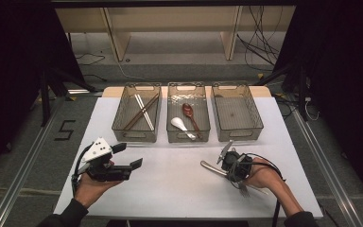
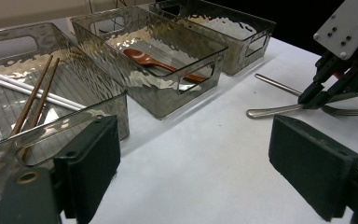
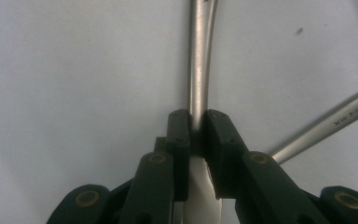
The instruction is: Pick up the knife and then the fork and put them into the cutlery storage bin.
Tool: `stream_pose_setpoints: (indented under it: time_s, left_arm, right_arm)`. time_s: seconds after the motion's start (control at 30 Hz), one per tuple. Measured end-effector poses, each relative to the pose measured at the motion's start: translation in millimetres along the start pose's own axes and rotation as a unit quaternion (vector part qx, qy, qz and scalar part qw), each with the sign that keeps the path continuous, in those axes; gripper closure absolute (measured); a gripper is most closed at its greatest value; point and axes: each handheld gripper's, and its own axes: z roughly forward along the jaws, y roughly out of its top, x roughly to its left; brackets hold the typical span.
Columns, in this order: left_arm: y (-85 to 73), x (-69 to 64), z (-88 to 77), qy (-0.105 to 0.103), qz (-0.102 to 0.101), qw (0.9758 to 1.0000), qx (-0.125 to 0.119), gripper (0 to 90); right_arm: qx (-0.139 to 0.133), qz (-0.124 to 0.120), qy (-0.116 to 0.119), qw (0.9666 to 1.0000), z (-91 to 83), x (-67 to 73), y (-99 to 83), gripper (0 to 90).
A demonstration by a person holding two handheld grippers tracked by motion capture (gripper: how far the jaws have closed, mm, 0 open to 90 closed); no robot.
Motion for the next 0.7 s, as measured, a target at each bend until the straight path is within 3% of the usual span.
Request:
stream_pose_setpoints:
  time_s: [0.7]
  left_arm:
    - [0.0, -0.2, -0.2, 0.0, 0.0, 1.0, 0.0, 16.2]
  right_arm:
    - [-0.018, 0.035, -0.003, 0.9992, -7.0, -9.5, -4.7, 80.8]
